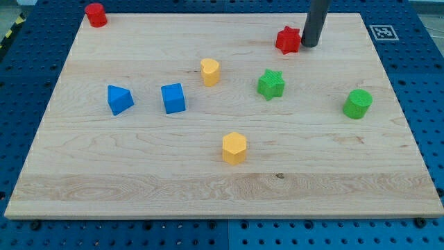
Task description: Move the red star to the top center
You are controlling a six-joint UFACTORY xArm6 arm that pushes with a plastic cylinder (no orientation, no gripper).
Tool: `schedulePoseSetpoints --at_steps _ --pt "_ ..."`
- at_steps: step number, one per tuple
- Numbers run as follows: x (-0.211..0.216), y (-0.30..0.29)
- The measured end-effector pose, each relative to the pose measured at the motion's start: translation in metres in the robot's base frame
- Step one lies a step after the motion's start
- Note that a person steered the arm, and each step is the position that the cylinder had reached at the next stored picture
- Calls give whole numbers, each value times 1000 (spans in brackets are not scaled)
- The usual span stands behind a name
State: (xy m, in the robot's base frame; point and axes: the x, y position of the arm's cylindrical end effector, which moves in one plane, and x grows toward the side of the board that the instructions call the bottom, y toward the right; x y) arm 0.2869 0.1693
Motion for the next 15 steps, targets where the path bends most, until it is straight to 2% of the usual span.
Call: schedulePoseSetpoints --at_steps 1,5,6,7,8,9,10,12,15 --pt "1 -9" --pt "12 -137" --pt "13 -151" --pt "40 -148" --pt "58 -172" --pt "56 -206" --pt "24 -225" --pt "-4 -206" --pt "-4 -187"
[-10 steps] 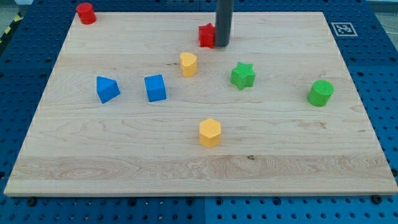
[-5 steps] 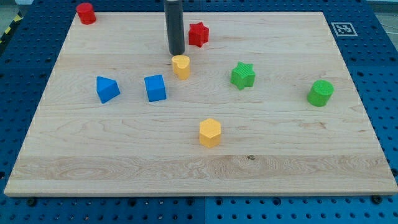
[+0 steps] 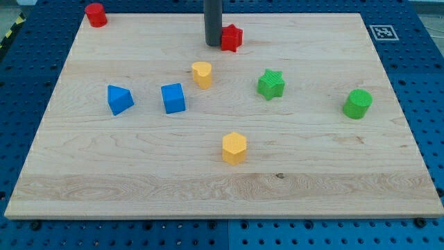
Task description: Move the red star to the top center
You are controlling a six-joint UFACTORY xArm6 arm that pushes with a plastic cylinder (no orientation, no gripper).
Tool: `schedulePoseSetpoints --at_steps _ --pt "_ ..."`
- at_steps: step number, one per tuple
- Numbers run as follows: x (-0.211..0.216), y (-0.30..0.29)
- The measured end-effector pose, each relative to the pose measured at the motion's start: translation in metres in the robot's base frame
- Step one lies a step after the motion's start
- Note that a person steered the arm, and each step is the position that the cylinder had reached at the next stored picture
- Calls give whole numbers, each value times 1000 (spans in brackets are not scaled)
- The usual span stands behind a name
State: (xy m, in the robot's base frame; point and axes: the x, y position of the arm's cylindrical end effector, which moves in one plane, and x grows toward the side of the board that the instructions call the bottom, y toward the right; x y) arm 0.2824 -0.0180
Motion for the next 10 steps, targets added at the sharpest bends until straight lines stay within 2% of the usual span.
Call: schedulePoseSetpoints --at_steps 2,3,7,10 --pt "29 24" --pt "29 32" --pt "-22 34" --pt "66 83"
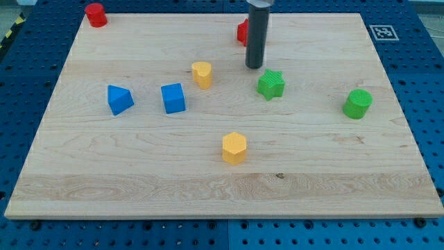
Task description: Move the red star to the top center
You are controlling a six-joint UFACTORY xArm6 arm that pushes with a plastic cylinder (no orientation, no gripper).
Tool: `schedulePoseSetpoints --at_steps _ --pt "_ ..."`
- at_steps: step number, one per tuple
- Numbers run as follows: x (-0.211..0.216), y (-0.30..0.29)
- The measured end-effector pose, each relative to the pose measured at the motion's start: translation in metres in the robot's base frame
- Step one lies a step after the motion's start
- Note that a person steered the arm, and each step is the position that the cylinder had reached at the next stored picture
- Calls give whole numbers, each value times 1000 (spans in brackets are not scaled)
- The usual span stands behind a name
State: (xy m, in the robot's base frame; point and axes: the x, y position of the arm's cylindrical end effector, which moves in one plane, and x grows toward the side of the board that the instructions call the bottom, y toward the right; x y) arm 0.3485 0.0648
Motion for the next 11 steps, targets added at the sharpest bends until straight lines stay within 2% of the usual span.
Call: schedulePoseSetpoints --at_steps 2,4,6,8,11 --pt "-15 22" --pt "-15 22" --pt "-37 20" --pt "-62 7" --pt "-68 -26"
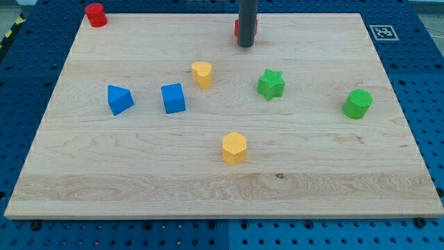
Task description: Move the red star to the top center
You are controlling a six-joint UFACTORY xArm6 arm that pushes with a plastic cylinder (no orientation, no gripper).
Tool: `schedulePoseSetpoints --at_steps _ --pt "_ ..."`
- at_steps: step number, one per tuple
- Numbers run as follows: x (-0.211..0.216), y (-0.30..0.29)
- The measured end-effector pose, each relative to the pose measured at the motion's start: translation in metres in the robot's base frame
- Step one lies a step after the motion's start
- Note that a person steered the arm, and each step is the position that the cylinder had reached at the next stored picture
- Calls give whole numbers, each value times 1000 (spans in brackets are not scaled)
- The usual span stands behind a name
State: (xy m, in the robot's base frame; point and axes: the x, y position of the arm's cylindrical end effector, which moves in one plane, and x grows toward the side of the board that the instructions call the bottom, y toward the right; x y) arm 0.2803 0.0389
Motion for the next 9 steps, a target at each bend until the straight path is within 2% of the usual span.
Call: schedulePoseSetpoints --at_steps 2,4,7,9 --pt "-44 -4" --pt "-68 -4" --pt "-68 -4" --pt "-22 -5"
